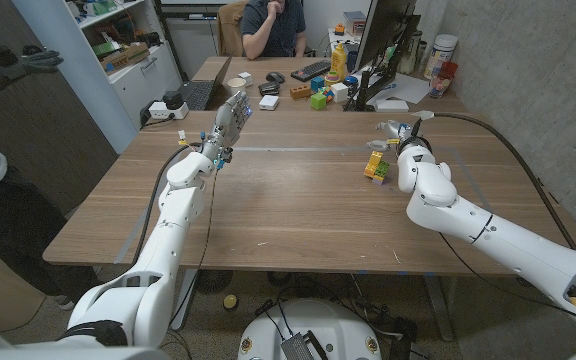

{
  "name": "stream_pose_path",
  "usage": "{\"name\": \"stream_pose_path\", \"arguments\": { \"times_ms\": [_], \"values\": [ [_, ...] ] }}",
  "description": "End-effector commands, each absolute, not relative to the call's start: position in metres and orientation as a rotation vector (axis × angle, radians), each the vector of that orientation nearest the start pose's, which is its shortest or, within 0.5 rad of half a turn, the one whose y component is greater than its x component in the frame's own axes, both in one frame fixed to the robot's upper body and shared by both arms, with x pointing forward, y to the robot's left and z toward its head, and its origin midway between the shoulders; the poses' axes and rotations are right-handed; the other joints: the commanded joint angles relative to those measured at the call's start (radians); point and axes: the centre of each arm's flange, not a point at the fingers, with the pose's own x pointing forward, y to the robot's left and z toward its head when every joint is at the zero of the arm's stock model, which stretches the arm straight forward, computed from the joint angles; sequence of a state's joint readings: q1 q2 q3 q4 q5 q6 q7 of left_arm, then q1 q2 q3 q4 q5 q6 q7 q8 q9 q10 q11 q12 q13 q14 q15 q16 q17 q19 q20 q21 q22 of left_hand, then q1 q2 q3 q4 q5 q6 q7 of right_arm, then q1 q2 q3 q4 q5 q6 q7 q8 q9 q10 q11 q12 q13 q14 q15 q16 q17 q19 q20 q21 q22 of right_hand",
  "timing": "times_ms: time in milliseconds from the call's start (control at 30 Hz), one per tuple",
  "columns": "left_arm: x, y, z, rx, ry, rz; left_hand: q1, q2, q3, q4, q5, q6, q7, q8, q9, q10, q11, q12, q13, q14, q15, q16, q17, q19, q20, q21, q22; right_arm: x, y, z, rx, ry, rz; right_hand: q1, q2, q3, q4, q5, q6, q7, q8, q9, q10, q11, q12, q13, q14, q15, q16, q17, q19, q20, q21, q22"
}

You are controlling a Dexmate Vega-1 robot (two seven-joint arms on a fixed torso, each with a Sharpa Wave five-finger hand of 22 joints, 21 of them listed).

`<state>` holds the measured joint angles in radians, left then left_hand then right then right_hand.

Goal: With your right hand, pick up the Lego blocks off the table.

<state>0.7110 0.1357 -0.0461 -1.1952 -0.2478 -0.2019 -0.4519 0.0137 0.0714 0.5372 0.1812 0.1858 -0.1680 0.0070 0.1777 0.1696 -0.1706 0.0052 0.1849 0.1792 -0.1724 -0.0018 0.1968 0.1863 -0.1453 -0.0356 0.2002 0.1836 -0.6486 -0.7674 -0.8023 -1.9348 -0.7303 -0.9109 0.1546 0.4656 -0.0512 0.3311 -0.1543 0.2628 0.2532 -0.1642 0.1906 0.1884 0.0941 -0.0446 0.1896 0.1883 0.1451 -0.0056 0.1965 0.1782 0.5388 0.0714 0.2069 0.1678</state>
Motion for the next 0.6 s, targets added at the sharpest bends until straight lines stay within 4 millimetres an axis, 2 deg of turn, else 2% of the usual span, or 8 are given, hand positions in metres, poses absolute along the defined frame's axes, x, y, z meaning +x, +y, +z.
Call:
{"name": "stream_pose_path", "arguments": {
  "times_ms": [33,267,600],
  "values": [
    [0.6649,0.2678,0.0515,0.008,-0.725,-0.365,-0.011,0.06,-0.005,-0.001,0.006,-0.071,0.003,0.004,0.005,-0.144,0.006,0.005,0.004,-0.174,0.006,0.003,0.0,-0.006,0.006,0.005,0.004,0.5963,-0.2247,0.0355,-1.504,-0.187,-0.283,0.016,-0.001,-0.003,0.002,0.006,-0.005,-0.001,-0.004,0.004,-0.006,-0.002,-0.002,0.003,0.0,-0.001,-0.002,0.003,0.003,-0.002,0.0,0.003],
    [0.6663,0.2677,0.0524,0.01,-0.725,-0.363,-0.011,0.06,-0.008,-0.001,0.006,-0.071,0.003,0.004,0.005,-0.145,0.006,0.004,0.004,-0.174,0.007,0.003,0.0,-0.007,0.007,0.005,0.004,0.6006,-0.224,0.0344,-1.53,-0.147,-0.249,0.035,0.01,0.0,0.002,0.014,-0.011,-0.007,-0.004,0.005,-0.015,-0.006,-0.003,0.003,-0.006,-0.005,-0.004,0.004,-0.002,-0.009,-0.005,0.003],
    [0.6672,0.2674,0.054,0.011,-0.727,-0.362,-0.011,0.061,-0.011,-0.001,0.006,-0.07,0.004,0.005,0.005,-0.143,0.006,0.005,0.003,-0.173,0.007,0.003,-0.001,-0.007,0.007,0.005,0.004,0.6049,-0.224,0.0337,-1.564,-0.076,-0.208,0.075,-0.002,-0.007,-0.007,0.028,-0.039,-0.016,-0.009,0.005,-0.045,-0.024,-0.008,0.003,-0.024,-0.014,-0.01,0.003,-0.013,-0.021,-0.014,0.003]
  ]
}}
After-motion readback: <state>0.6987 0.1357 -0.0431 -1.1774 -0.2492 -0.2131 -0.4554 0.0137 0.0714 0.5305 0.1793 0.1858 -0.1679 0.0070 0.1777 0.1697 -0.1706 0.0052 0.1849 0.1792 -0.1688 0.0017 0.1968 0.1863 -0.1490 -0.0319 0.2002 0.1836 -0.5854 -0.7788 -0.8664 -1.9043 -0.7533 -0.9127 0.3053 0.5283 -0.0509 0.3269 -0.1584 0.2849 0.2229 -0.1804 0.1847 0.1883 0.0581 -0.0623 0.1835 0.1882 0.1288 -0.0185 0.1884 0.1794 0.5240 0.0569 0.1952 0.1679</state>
